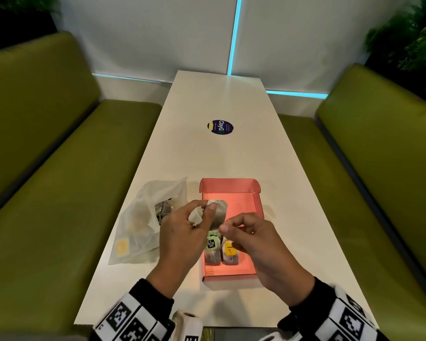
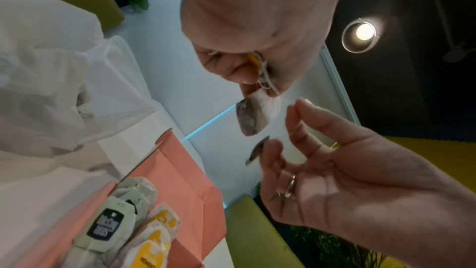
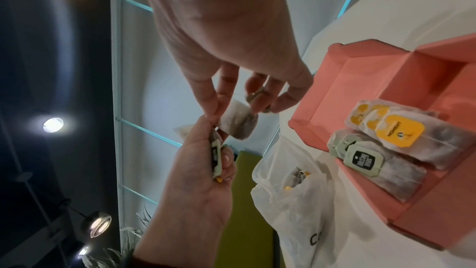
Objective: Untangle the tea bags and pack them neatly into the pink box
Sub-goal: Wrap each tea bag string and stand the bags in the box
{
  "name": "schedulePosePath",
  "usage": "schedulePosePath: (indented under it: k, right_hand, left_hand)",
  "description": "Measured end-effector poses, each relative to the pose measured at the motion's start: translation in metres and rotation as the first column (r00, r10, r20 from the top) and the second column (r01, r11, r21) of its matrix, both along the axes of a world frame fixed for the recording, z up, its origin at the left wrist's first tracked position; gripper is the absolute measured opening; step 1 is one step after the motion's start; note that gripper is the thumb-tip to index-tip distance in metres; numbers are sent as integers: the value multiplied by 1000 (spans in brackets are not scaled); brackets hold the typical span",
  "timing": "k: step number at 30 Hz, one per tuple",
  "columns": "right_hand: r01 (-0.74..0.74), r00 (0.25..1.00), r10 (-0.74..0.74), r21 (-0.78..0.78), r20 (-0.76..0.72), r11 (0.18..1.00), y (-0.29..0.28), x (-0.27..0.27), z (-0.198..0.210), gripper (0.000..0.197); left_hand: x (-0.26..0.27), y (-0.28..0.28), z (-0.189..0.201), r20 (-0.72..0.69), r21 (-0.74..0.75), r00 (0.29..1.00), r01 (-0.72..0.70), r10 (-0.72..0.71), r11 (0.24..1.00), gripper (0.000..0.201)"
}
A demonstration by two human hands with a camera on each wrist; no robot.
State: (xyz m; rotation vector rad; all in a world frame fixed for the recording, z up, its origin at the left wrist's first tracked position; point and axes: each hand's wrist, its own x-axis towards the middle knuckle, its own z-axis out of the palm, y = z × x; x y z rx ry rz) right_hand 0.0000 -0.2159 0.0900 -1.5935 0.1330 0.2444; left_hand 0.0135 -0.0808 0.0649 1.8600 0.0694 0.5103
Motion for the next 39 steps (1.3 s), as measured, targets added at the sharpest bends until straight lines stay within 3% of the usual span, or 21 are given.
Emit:
schedulePosePath:
  k: [3, 6, 15, 21, 27, 28, 32, 34, 39]
  right_hand:
    - [-6, 1000, 6, 9, 9, 1000, 1, 1, 1, 9]
    - [31, 998, -26, -86, 59, 996, 3, 1, 1, 11]
    - [55, 984, -60, 35, 169, 998, -2, -2, -2, 28]
    - [42, 972, -39, -6, 233, 999, -5, 4, -1, 35]
    - [-46, 965, 69, -94, 252, 994, -13, 8, 4, 27]
    - [-61, 964, 77, -68, 254, 996, -14, 9, 6, 27]
    - [-48, 979, 21, 130, 202, 990, -20, 9, 15, 63]
    - [8, 989, -42, 237, 139, 971, -24, 12, 18, 60]
    - [133, 985, -161, 322, 62, 937, -27, 15, 18, 40]
  left_hand:
    - [-1, 0, -1, 87, 33, 996, 31, -33, 999, 31]
    - [-1, 0, 0, 120, 2, 991, 60, -60, 998, 40]
    - [-1, 0, 1, 214, 32, 975, 50, -56, 998, 34]
    - [-3, -3, 4, 292, 84, 953, 59, -81, 995, 31]
    - [-2, -3, 6, 307, 110, 948, 47, -79, 993, 33]
    - [-2, -3, 6, 306, 92, 950, 33, -60, 995, 34]
    - [1, 4, 7, 232, -53, 973, -6, 18, 999, 34]
    - [1, 8, 10, 224, -61, 974, -3, 17, 998, 27]
    - [1, 12, 18, 204, -97, 978, -12, 32, 995, 16]
